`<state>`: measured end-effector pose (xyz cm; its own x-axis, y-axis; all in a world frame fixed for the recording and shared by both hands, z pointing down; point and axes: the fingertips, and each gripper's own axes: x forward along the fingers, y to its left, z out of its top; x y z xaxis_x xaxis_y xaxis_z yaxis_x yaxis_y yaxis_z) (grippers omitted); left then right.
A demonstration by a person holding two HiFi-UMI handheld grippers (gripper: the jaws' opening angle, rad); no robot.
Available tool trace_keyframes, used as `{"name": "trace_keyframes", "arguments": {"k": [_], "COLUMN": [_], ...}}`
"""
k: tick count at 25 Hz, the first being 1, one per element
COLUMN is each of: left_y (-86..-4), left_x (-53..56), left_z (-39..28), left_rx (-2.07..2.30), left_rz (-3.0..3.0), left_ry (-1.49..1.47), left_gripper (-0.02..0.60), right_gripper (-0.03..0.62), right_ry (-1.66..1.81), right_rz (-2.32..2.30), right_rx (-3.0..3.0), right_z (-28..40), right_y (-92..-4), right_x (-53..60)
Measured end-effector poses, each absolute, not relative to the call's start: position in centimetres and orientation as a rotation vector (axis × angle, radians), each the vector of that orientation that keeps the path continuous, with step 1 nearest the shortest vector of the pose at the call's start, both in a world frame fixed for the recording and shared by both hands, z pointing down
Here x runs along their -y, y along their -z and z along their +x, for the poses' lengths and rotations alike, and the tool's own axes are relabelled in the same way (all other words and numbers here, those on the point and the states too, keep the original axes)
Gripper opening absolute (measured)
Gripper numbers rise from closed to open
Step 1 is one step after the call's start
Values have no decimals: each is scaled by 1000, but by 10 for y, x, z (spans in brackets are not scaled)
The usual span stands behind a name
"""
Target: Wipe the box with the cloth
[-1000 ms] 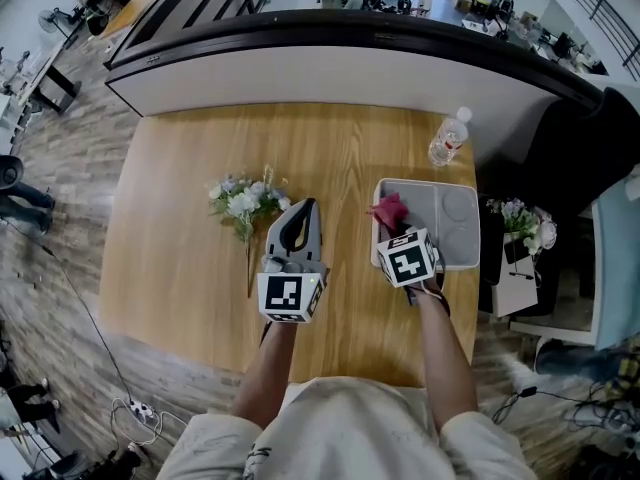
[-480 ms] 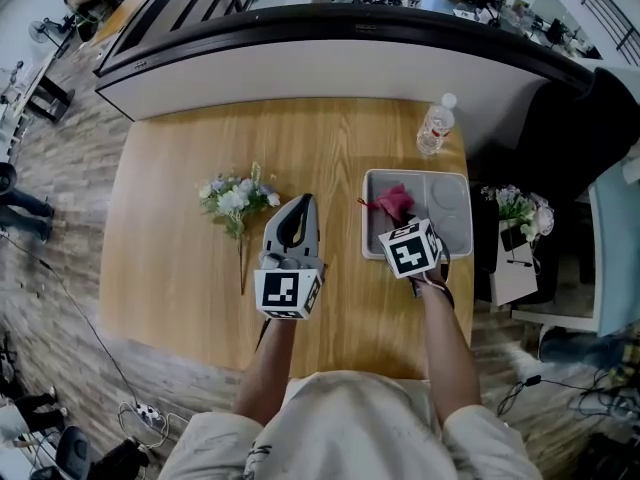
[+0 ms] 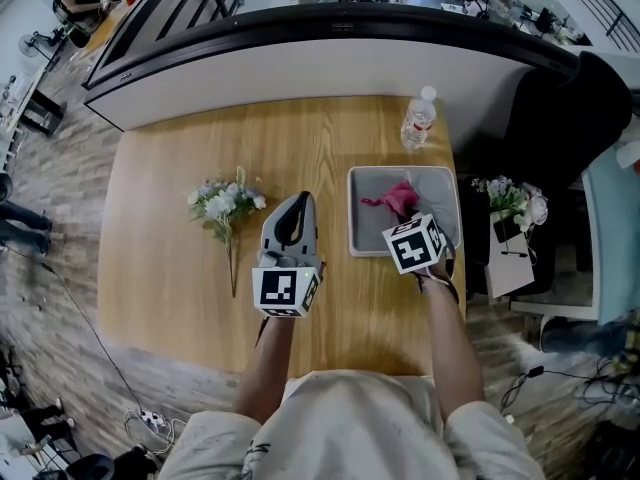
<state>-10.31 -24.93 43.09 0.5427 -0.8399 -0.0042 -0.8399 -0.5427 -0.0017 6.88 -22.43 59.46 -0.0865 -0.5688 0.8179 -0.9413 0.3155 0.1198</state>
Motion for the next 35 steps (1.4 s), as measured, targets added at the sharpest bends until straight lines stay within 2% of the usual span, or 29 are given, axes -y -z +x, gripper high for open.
{"name": "trace_keyframes", "arguments": {"k": [35], "left_y": [-438], "left_x": [242], "left_z": [-40], "left_rx": [-1437], "left_rz": [-2781], "left_ry": [38], "left_gripper": [14], "right_gripper": [58], "right_ry": [-700], "right_rz": [1572], "right_rx": [1736], "right_z": [188], "right_y": [-591], "right_x": [209]}}
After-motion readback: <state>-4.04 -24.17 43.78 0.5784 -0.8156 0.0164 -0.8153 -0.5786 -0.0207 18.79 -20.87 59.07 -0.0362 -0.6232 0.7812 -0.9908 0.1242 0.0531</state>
